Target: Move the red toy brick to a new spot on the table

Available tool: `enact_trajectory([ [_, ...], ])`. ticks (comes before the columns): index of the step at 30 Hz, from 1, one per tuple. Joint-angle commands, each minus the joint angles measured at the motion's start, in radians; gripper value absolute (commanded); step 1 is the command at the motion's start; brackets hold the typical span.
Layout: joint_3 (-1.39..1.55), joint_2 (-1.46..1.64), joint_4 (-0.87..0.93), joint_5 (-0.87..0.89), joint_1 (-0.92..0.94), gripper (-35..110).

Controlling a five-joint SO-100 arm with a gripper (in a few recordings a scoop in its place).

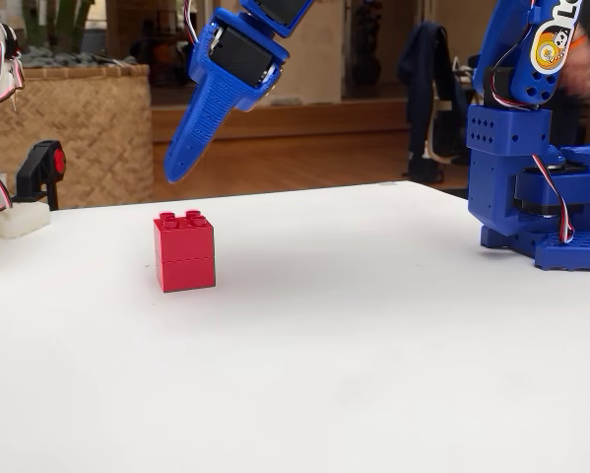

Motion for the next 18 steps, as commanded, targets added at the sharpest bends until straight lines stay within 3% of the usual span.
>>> enact_trajectory([
  [1,0.035,0.008,-0.083,-0.014,0.017,37],
  [10,0.232,0.061,-0.233,0.021,0.011,38],
  [18,0.397,0.031,-0.565,-0.043,0.011,37],
])
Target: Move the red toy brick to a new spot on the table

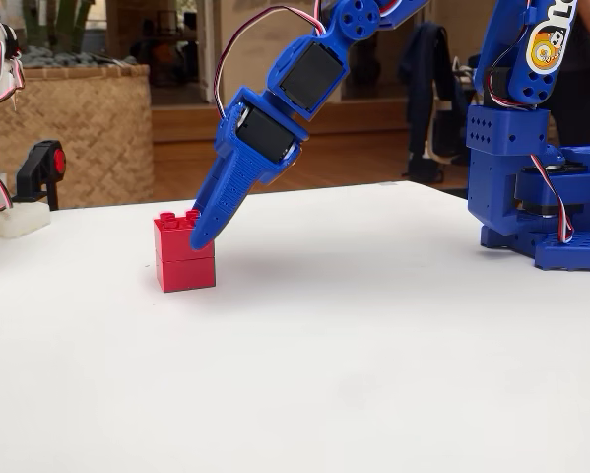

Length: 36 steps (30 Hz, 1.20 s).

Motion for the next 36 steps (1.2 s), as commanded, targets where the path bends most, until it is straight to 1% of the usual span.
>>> enact_trajectory([
  [1,0.041,0.023,-0.149,-0.032,0.002,37],
  [4,0.094,0.003,-0.244,-0.032,-0.012,33],
  [7,0.100,-0.012,-0.264,-0.020,-0.017,18],
  [11,0.086,-0.011,-0.244,-0.002,-0.008,4],
  [14,0.026,0.037,-0.118,0.006,0.012,0],
  [19,-0.267,0.100,0.281,0.018,0.101,0],
  [22,-0.443,0.083,0.480,-0.023,0.201,0],
  [25,-0.531,0.067,0.574,-0.084,0.336,0],
  [29,-0.574,0.041,0.620,-0.144,0.558,0],
  [33,-0.575,-0.012,0.612,-0.221,0.795,0],
  [36,-0.572,-0.060,0.609,-0.267,0.936,0],
])
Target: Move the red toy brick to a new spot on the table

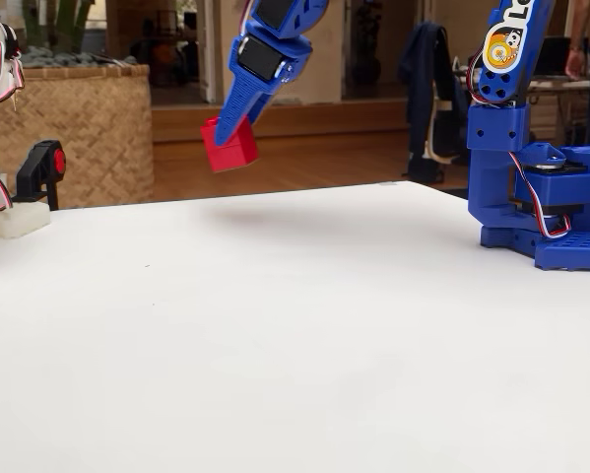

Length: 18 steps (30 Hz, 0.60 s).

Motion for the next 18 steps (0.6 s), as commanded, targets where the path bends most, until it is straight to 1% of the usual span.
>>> enact_trajectory([
  [1,-0.075,-0.017,-0.005,-0.067,0.164,0],
  [7,0.017,-0.063,-0.084,-0.124,0.339,0],
  [13,0.121,-0.078,-0.138,-0.147,0.407,0],
  [14,0.129,-0.074,-0.138,-0.149,0.410,2],
  [18,0.098,-0.041,-0.103,-0.129,0.411,18],
])
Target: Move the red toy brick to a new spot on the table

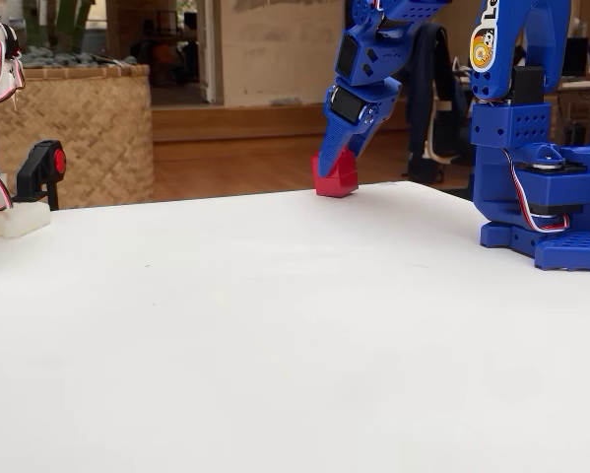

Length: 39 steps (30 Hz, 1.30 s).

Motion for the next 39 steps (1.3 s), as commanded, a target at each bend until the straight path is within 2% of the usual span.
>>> enact_trajectory([
  [1,-0.061,0.058,0.031,0.017,0.003,21],
  [6,-0.259,0.115,0.129,0.097,-0.058,30],
  [9,-0.385,0.156,0.199,0.147,-0.153,32],
  [12,-0.393,0.250,0.241,0.147,-0.296,31],
  [16,-0.164,0.489,0.285,0.071,-0.538,22],
  [21,0.118,0.787,0.440,0.054,-0.867,0],
  [26,0.453,1.126,0.509,0.071,-1.163,0],
  [30,0.770,1.456,0.543,0.049,-1.241,0],
  [33,0.928,1.623,0.657,0.012,-1.241,0],
  [37,0.982,1.637,0.713,0.229,-1.328,0],
  [39,0.999,1.637,0.707,0.255,-1.353,0],
])
